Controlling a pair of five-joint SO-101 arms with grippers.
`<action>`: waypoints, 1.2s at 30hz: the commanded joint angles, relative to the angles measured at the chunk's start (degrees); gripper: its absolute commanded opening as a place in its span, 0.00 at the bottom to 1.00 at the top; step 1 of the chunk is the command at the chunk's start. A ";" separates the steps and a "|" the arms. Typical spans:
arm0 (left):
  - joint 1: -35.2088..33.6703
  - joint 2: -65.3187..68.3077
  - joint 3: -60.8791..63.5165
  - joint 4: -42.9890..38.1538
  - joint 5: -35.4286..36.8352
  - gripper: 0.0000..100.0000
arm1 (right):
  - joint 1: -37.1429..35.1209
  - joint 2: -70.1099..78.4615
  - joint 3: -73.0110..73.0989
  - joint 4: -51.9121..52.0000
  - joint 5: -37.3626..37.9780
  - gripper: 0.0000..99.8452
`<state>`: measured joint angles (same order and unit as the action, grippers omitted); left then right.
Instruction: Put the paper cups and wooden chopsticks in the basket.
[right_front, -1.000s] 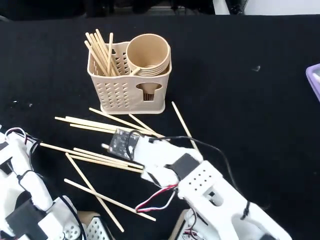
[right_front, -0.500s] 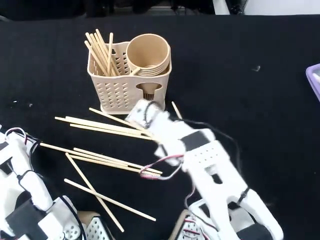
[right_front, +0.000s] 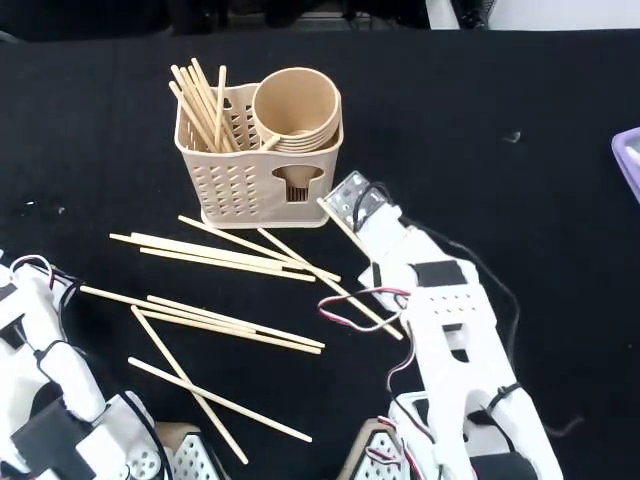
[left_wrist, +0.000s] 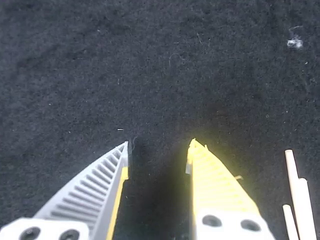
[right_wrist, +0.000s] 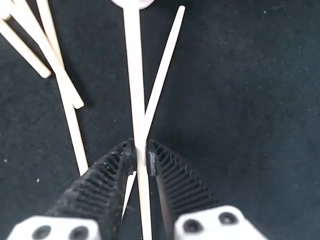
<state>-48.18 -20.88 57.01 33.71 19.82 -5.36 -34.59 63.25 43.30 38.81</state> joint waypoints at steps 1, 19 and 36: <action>0.40 -0.88 -1.27 -0.62 -0.35 0.19 | 1.67 -0.13 0.48 -2.20 0.53 0.01; 0.40 -0.88 -1.27 -0.62 -0.35 0.19 | 4.22 1.71 -2.77 -4.48 -11.78 0.01; 0.40 -0.88 -1.27 -0.88 -0.35 0.19 | 2.02 29.76 -17.27 -4.22 -17.41 0.14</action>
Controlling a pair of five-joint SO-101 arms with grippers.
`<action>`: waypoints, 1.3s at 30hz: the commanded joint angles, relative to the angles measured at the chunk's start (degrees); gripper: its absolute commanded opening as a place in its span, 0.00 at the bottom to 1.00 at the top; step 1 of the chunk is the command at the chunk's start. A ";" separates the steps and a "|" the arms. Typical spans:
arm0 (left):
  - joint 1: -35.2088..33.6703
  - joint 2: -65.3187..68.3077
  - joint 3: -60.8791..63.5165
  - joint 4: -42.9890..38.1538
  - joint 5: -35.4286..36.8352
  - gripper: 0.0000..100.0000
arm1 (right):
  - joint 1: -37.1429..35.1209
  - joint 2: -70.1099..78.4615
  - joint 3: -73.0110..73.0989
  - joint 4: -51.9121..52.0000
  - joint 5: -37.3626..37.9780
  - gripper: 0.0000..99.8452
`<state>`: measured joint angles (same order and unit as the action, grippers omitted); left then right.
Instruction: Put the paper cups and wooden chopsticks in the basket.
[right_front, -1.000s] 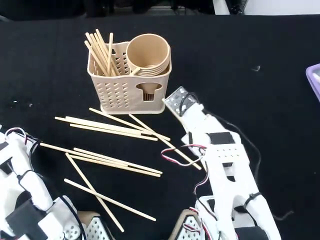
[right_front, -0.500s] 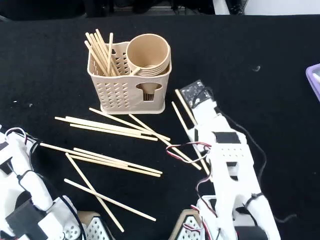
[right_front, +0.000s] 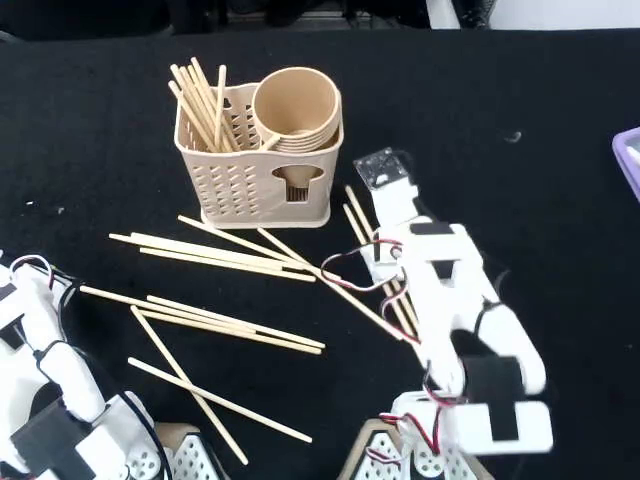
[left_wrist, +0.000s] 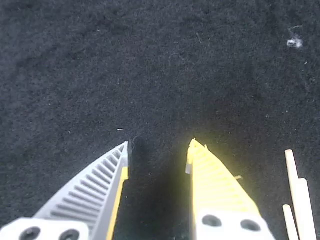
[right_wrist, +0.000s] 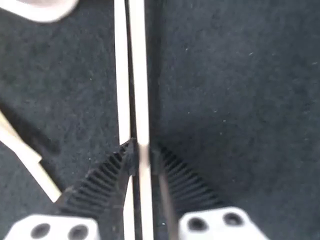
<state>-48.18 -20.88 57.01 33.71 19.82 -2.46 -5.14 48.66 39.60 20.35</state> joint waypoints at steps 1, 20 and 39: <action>0.40 -0.88 -1.27 -0.88 -0.35 0.19 | -0.88 0.31 -2.68 -0.53 1.67 0.14; 0.40 -0.88 -1.36 -0.97 -0.35 0.19 | -1.58 0.66 -16.13 16.79 2.02 0.11; 0.40 -0.88 -1.45 -0.97 -0.35 0.19 | -5.19 0.92 -5.58 6.15 8.26 0.11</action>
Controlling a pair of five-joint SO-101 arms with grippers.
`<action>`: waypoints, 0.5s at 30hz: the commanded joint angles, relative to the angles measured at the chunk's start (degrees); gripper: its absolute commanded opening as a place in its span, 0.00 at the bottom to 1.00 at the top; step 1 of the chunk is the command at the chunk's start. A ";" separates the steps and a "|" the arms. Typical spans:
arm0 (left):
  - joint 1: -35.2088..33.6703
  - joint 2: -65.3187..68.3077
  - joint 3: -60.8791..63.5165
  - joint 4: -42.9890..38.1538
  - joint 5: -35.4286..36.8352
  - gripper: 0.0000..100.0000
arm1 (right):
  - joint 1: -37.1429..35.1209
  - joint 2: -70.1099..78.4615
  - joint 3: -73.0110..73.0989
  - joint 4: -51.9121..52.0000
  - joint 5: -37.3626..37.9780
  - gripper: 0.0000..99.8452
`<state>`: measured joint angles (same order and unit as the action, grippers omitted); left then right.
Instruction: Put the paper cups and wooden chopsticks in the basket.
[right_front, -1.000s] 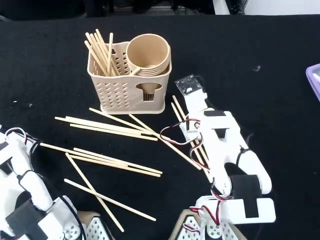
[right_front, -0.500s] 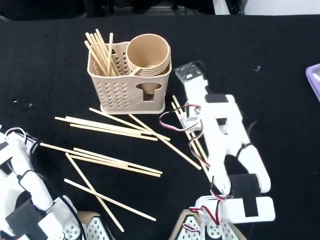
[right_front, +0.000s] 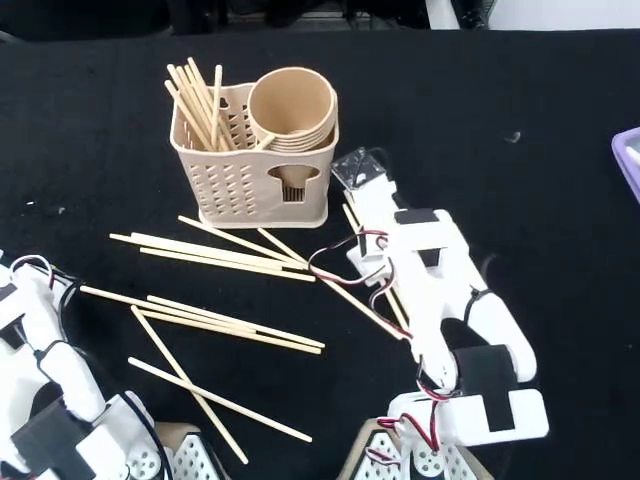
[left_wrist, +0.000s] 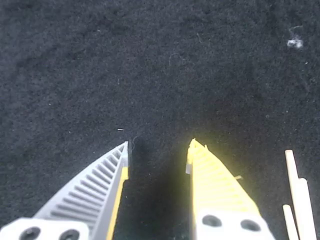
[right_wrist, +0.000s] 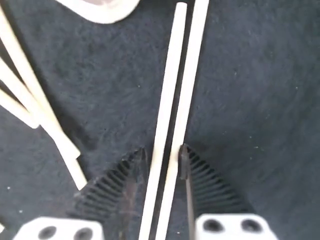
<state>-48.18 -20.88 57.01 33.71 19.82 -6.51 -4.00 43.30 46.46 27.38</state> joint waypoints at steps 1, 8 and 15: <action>0.40 -0.88 -1.45 -0.97 -0.35 0.19 | -1.14 -0.22 -0.22 -0.70 1.41 0.11; 0.40 -0.88 -1.36 -0.97 -0.35 0.19 | -1.05 3.12 -1.19 0.70 3.87 0.12; 0.40 -0.88 -1.36 -0.97 -0.35 0.19 | 0.62 5.93 -4.18 3.96 3.60 0.10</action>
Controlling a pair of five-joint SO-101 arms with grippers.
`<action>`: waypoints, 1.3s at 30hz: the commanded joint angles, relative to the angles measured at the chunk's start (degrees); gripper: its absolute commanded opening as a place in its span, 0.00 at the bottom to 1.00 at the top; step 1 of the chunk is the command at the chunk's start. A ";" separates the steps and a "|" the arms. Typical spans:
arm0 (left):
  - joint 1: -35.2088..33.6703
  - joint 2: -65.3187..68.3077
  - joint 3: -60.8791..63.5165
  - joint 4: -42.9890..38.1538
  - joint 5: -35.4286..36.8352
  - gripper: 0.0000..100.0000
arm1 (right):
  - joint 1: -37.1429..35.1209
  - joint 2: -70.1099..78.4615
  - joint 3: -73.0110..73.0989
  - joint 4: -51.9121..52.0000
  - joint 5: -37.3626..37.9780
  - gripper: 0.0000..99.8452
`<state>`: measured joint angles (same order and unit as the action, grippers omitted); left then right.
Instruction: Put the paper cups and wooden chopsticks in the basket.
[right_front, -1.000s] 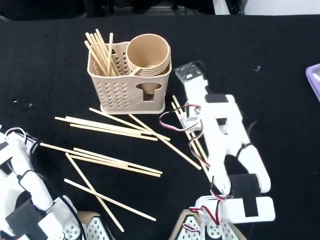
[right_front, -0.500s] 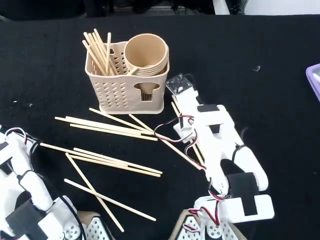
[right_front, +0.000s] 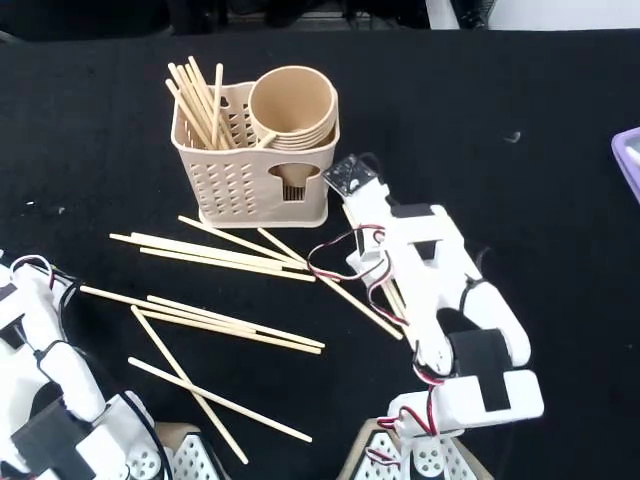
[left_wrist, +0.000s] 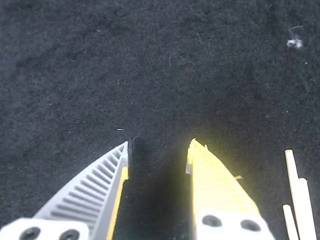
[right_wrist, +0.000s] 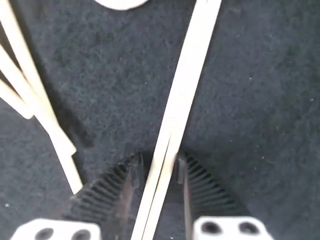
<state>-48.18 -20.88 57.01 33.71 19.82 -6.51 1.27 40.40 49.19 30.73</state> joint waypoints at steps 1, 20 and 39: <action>0.40 -0.88 -1.36 -0.97 -0.35 0.19 | 1.32 0.66 -1.27 1.14 0.26 0.07; 0.40 -0.88 -1.36 -0.97 -0.35 0.19 | 10.55 -34.07 0.75 9.93 0.09 0.01; 0.40 -0.88 -1.36 -0.97 -0.35 0.19 | -2.81 -60.79 -3.91 9.23 -17.14 0.01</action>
<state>-48.18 -20.88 57.01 33.71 19.82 -11.96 -61.58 34.86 55.96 11.74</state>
